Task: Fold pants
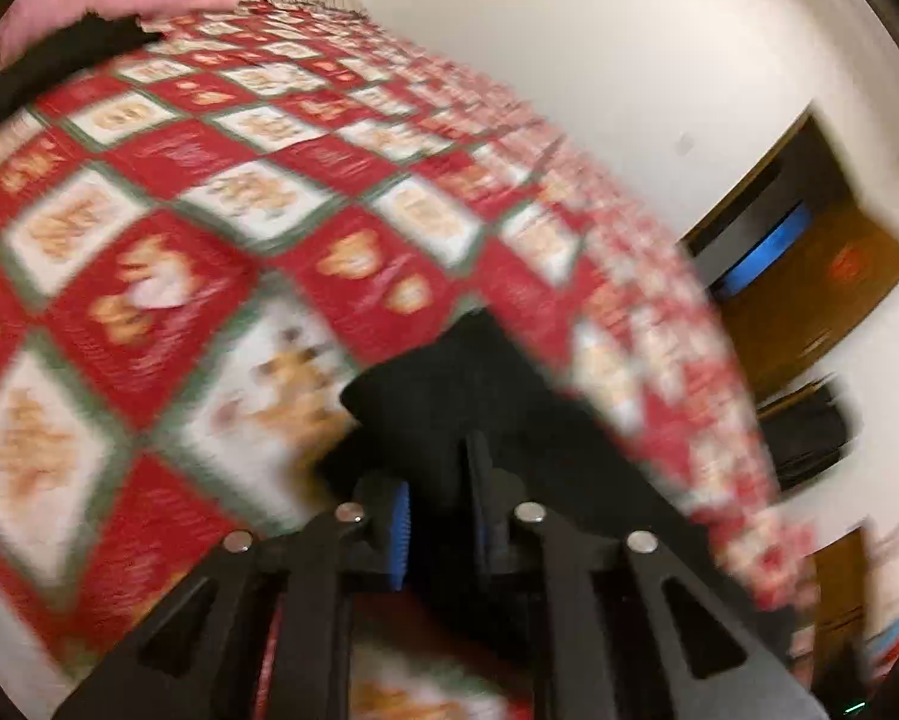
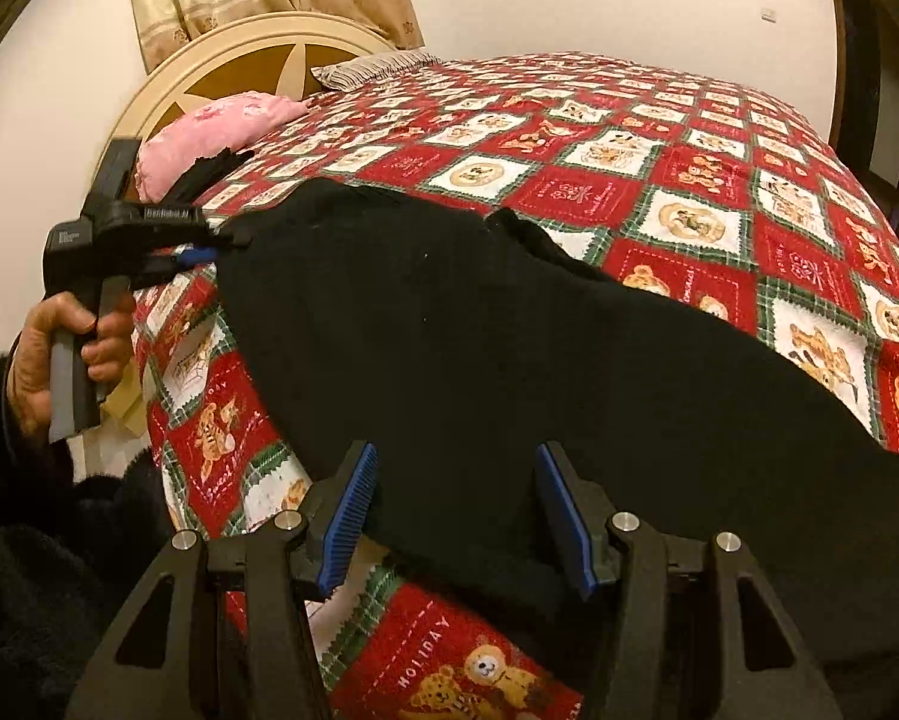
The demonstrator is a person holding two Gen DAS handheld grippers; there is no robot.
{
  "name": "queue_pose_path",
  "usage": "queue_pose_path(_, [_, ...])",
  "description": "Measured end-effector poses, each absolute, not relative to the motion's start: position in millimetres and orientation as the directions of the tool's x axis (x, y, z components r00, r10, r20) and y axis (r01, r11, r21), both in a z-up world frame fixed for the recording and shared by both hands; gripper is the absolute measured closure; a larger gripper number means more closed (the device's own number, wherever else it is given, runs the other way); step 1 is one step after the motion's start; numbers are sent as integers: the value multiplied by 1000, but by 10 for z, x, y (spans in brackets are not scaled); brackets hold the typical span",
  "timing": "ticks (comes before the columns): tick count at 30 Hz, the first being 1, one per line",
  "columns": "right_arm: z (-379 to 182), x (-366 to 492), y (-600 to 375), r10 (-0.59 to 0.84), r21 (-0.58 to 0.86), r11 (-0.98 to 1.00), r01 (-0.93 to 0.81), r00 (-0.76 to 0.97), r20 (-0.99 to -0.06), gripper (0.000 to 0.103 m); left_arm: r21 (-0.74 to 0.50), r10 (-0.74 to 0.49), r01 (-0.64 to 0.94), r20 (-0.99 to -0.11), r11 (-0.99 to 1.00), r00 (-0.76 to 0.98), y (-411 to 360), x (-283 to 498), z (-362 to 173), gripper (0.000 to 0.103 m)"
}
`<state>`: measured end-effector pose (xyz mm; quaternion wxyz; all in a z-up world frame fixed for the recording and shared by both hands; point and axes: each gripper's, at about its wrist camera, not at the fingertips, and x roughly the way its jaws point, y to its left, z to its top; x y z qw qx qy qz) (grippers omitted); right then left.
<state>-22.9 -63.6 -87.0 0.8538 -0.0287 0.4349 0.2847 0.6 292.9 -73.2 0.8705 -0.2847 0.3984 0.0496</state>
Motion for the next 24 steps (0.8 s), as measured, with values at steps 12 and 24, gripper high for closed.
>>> queue_pose_path(12, [-626,592,-623,596,383,787,-483,435,-675,46,-238,73,-280,-626,930,776,2668,102,-246,47])
queue_pose_path(24, [-1023,1016,-303,566,417,811,-411,369,-737,46,87,203,-199,-684,976,701,2014,319,-792,40])
